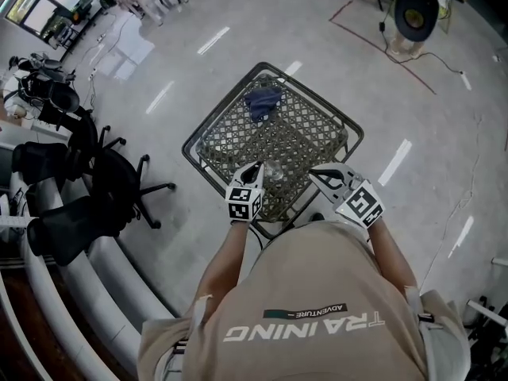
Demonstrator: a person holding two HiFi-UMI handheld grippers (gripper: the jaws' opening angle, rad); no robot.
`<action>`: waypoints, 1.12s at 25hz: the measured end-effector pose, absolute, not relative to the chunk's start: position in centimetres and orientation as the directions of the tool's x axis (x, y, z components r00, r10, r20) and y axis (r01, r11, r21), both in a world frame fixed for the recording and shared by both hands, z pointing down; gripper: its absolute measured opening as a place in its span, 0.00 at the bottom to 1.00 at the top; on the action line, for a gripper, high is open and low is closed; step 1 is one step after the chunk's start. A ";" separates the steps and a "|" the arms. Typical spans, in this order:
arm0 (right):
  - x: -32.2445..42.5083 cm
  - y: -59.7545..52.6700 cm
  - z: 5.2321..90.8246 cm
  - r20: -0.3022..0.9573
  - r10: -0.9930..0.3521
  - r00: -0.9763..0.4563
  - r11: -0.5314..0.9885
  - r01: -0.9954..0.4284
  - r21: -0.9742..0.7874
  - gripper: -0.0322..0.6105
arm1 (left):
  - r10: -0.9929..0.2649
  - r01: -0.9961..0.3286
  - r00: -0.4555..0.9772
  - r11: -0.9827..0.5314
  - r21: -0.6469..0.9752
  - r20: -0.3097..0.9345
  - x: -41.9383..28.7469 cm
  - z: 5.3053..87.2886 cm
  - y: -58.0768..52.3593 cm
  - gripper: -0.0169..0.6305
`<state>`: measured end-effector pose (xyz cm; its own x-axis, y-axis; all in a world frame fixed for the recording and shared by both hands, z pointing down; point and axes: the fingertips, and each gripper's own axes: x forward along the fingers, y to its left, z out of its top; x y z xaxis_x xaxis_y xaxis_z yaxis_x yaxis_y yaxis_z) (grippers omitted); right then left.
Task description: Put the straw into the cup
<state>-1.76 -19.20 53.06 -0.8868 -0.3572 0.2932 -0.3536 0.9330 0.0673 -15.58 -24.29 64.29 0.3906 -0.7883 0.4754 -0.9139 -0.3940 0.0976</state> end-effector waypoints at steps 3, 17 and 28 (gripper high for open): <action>-2.3 -19.9 52.7 0.297 -0.354 -0.887 0.934 -0.349 0.071 0.08 | -0.785 -0.914 0.387 -0.397 0.087 0.484 -15.5 64.6 -24.6 0.08; -3.1 -18.8 53.6 0.309 -0.345 -0.886 0.934 -0.355 0.025 0.08 | -0.780 -0.905 0.411 -0.411 0.109 0.472 -16.0 65.3 -23.8 0.15; -3.6 -17.8 54.2 0.307 -0.327 -0.894 0.942 -0.334 0.032 0.08 | -0.833 -0.914 0.399 -0.395 0.094 0.384 -17.4 61.5 -23.4 0.20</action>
<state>-3.55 -17.79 54.21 -0.8938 -0.3270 0.3068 -0.3336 0.9422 0.0323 -17.42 -23.42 61.53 0.3992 -0.8326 0.3840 -0.9139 -0.3950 0.0937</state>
